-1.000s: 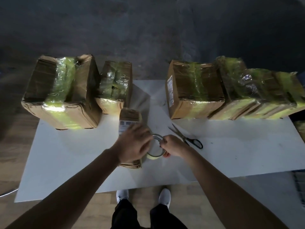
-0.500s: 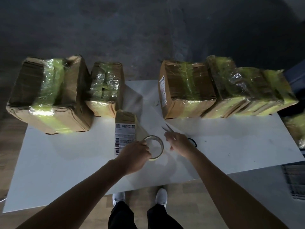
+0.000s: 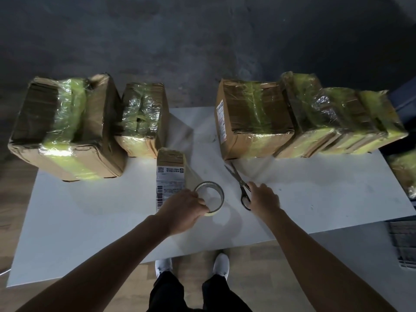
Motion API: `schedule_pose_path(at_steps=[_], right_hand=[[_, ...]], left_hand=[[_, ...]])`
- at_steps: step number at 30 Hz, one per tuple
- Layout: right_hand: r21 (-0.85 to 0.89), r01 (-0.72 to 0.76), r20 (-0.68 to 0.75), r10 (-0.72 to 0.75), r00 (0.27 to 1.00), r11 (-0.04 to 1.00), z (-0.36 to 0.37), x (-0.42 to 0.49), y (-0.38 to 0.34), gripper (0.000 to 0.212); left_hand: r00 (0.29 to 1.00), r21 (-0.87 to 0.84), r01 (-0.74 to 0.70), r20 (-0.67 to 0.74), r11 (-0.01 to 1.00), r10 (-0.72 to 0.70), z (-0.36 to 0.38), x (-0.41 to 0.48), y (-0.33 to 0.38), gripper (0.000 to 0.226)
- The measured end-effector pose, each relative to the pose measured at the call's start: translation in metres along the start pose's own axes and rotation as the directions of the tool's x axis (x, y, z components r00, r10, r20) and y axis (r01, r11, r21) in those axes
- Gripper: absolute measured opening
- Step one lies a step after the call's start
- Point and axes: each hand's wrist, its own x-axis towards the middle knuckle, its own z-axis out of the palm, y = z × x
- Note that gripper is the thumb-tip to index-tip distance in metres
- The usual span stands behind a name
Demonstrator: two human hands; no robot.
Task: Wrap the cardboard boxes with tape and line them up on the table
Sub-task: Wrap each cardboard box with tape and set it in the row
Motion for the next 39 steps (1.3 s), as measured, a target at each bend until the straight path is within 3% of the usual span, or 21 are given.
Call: schedule_pose_path(at_steps=[2, 7, 13, 16, 18, 24, 33, 39], right_hand=[[-0.043, 0.005, 0.009, -0.005, 1.000, 0.999, 0.001, -0.003, -0.003, 0.045], [0.034, 0.099, 0.090, -0.102, 0.991, 0.994, -0.018, -0.001, -0.011, 0.033], [0.101, 0.228, 0.244, -0.246, 0.938, 0.968, -0.076, -0.005, -0.024, 0.037], [-0.006, 0.341, 0.240, -0.330, 0.913, 0.940, -0.107, -0.011, -0.037, 0.023], [-0.044, 0.377, 0.213, -0.360, 0.908, 0.925, -0.128, -0.018, -0.047, 0.034], [-0.129, 0.409, 0.328, -0.351, 0.877, 0.903, -0.170, -0.034, -0.083, 0.056], [-0.309, 0.361, 0.369, -0.239, 0.898, 0.880, -0.166, -0.028, -0.137, 0.043], [-0.330, 0.364, 0.402, -0.220, 0.889, 0.871, -0.156, -0.018, -0.153, 0.036]], left_hand=[[1.000, 0.011, 0.008, 0.027, 1.000, -0.008, 0.001, 0.000, -0.001, 0.019], [0.999, 0.012, 0.019, 0.029, 1.000, -0.019, 0.006, -0.003, -0.002, 0.021], [0.999, 0.008, 0.021, 0.037, 1.000, -0.021, 0.007, -0.001, 0.003, 0.032], [0.999, 0.008, 0.029, 0.043, 1.000, -0.029, 0.007, -0.003, 0.000, 0.032], [0.999, 0.010, 0.032, 0.039, 0.999, -0.032, 0.007, -0.003, -0.001, 0.031], [0.999, 0.046, 0.035, 0.035, 0.998, -0.037, 0.007, -0.002, -0.001, 0.027], [0.994, 0.084, 0.054, 0.091, 0.995, -0.062, 0.005, 0.003, 0.002, 0.028], [0.992, 0.083, 0.055, 0.105, 0.995, -0.063, 0.004, 0.003, 0.004, 0.027]])
